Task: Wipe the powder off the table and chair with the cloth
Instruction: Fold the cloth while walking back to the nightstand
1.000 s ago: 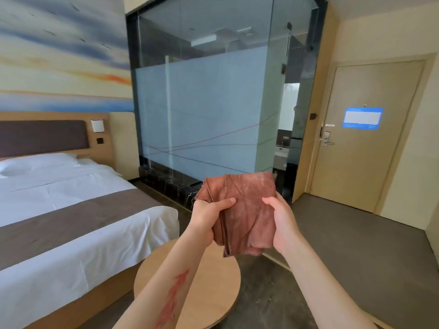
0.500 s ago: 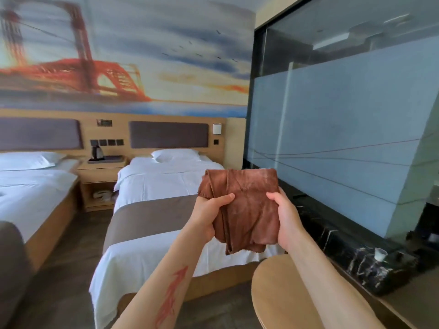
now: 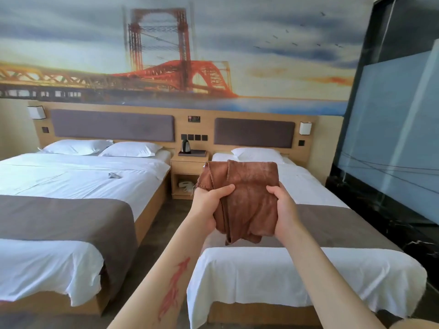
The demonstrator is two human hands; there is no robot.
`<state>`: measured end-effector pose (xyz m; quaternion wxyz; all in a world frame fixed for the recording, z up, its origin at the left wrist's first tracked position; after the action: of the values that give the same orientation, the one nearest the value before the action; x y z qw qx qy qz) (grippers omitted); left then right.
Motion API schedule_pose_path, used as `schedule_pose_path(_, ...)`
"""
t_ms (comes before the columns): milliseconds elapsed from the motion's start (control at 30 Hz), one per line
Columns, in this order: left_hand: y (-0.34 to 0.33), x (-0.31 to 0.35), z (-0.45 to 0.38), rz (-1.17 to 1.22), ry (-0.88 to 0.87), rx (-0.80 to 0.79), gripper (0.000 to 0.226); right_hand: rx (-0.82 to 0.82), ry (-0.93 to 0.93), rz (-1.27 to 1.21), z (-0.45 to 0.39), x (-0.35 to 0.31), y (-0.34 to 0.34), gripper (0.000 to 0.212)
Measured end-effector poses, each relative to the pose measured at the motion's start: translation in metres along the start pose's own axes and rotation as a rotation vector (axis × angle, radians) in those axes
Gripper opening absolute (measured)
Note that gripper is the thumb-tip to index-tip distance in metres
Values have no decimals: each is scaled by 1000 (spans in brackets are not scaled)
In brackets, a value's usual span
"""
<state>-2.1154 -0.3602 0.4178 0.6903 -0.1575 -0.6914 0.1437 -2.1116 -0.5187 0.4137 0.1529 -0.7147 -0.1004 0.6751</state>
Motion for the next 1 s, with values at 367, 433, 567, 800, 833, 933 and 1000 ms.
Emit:
schedule_pose_path(367,193,59,-174,-23,-95,220,32,-243,-47,28,-194,98,-192,26)
schedule_pose_path(433,224,80,-218,-46,-112,258,47,-276,-34,41,-242,110,-228,23)
schedule_pose_path(567,274,122,-304,-88,-127,284,47,-293,-38,69,-331,132,-290,28)
schedule_pose_path(800,342,163,-442,-114,-141,250,23,-279,-54,56,-462,161,-371,28)
schedule_pose_path(833,352,166,-462,-115,-136,250,28,-271,-58,58,-479,166,-379,27)
schedule_pose_path(933,385,171,-524,-118,-123,256,41,-257,-59,22,-533,184,-408,29)
schedule_pose_path(1000,406,174,-570,-118,-103,241,45,-237,-59,-18,-568,197,-425,31)
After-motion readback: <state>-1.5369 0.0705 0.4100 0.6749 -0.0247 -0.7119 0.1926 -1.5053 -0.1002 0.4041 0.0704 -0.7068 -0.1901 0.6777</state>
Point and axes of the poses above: each hand's wrist, its own z-axis away from the middle knuckle, its own y-axis out of the back of the hand, x = y × z, the point moved 8 cm from there along -z, towards the middle knuckle, and after that the axes turned 4 degrees about -x, right-handed, at the moved point
